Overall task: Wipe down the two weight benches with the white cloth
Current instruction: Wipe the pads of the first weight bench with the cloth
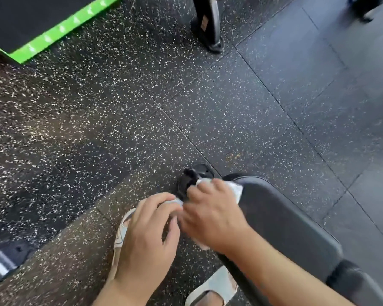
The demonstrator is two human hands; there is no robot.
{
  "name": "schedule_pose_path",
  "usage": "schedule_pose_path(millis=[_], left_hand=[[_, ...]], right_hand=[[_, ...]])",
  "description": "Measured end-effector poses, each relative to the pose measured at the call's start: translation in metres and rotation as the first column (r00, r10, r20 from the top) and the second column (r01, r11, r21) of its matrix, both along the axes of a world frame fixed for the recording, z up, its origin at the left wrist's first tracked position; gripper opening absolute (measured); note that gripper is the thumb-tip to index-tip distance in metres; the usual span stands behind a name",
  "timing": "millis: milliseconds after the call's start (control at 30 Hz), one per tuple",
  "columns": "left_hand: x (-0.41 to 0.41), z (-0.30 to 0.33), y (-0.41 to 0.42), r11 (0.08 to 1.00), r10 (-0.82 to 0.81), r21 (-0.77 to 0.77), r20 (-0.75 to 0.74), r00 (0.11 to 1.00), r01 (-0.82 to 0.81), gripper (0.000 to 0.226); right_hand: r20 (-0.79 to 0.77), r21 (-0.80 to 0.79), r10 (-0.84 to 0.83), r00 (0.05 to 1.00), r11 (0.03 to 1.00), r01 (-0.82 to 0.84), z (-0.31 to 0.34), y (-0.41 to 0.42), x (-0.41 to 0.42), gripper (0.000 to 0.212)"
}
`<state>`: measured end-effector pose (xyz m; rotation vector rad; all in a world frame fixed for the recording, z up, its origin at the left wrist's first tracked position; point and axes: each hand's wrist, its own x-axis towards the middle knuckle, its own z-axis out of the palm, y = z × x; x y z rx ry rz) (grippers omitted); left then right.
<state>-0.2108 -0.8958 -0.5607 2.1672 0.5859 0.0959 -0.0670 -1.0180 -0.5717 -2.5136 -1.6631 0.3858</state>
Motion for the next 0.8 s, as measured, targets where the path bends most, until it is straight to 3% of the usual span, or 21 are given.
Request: schedule_pose_path(millis=[100,267,400,567,700,800], left_hand=[[0.005,0.01,0.006,1.0,-0.004,0.018,-0.002,1.0,0.004,0.023],[0.029,0.027,-0.01,0.995,-0.093,0.047,0.048,0.995,0.091,0.024],[0.049,0.03,-0.041,0.986,-0.16,0.064,0.07,0.985,0.156,0.024],[0.065,0.028,-0.079,0.965,-0.249,0.102,0.069,0.966,0.242,0.022],[0.073,0.029,-0.105,0.944,-0.313,0.126,0.043,0.949,0.306,0.024],[0.081,0.026,-0.128,0.901,-0.408,0.169,0.018,0.913,0.399,0.027]], right_hand=[[-0.042,0.091,0.112,0.993,0.99,-0.108,-0.003,-0.013,-0.015,0.03],[-0.007,0.238,-0.187,0.982,0.954,0.183,0.001,-0.047,0.02,0.029],[-0.001,0.254,-0.407,0.913,0.883,0.394,0.001,-0.08,0.04,0.029],[0.003,0.279,-0.473,0.881,0.846,0.454,0.001,-0.147,0.008,0.027],[-0.015,0.222,-0.429,0.903,0.879,0.422,0.003,-0.222,-0.037,0.028],[0.011,0.207,-0.499,0.867,0.849,0.486,0.007,-0.275,-0.027,0.03]])
